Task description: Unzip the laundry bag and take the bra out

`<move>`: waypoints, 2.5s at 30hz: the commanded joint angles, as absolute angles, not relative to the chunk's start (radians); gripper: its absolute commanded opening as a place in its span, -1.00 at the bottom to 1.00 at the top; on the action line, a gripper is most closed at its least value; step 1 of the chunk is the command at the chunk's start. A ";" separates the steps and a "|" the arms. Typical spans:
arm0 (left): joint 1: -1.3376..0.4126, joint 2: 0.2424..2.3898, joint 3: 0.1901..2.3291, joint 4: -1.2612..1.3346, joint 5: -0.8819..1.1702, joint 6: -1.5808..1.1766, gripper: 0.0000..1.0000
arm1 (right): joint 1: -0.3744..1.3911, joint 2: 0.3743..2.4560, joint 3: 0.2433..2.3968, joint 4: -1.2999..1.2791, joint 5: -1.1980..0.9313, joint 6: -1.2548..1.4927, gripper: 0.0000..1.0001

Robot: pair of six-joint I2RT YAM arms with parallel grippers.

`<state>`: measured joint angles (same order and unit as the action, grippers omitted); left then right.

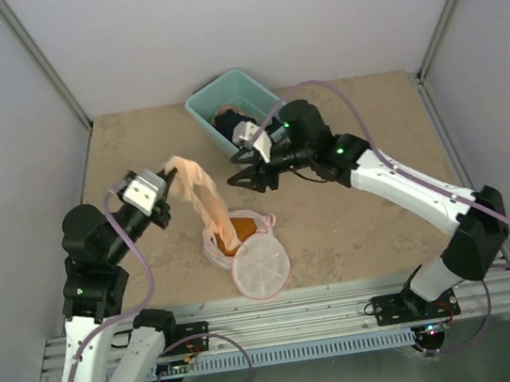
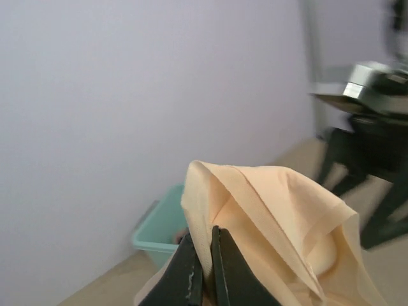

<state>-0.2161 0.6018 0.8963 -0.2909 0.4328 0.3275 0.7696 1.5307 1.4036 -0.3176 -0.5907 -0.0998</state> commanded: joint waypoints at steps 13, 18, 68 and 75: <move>-0.219 1.096 1.516 -0.436 -0.186 0.329 -1.00 | 0.647 1.204 1.099 -0.276 -0.100 0.013 0.95; -0.219 1.324 1.808 -0.568 -0.209 0.351 -1.00 | 0.636 1.173 1.065 -0.297 -0.095 0.006 0.95; -0.522 2.289 2.228 -0.507 -0.519 0.344 -1.00 | 0.570 1.345 1.021 -0.293 -0.096 -0.003 0.95; -0.554 2.239 2.167 -0.619 -0.359 0.199 -1.00 | 0.555 1.313 1.001 -0.292 -0.090 -0.003 0.95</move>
<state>-0.5419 2.2906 2.1506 -0.5236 -0.4686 0.3199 0.5652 1.3422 1.0264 -0.2913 -0.0971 -0.0101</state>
